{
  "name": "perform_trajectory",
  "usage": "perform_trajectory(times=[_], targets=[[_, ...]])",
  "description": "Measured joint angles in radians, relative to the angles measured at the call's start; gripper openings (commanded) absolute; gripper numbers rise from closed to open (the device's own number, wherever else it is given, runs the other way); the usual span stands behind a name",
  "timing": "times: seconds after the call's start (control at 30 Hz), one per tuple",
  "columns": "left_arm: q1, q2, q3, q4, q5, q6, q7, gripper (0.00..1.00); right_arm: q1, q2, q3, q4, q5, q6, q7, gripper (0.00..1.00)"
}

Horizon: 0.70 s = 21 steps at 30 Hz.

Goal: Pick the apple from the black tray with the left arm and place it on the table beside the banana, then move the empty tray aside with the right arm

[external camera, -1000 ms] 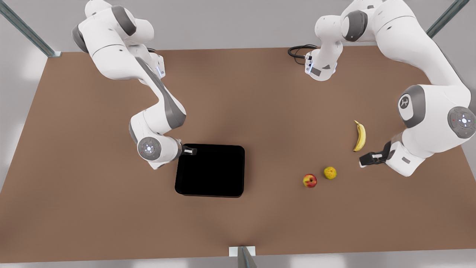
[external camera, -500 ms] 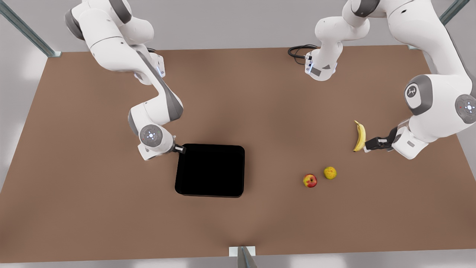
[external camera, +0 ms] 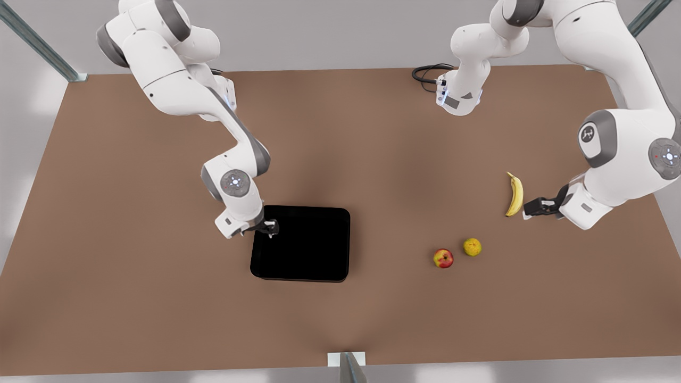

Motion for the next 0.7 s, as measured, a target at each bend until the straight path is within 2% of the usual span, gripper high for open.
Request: perform_trajectory(times=[0.33, 0.7], targets=[[-0.026, 0.016, -0.003, 0.001, 0.018, 0.005, 0.007, 1.0, -0.004, 0.074, -0.002, -0.006, -0.058, 0.074, -0.016, 1.0], [-0.016, 0.023, 0.0, 0.014, 0.027, 0.019, -0.001, 1.0, -0.039, 0.087, 0.002, -0.025, -0.069, 0.086, -0.053, 0.99]])
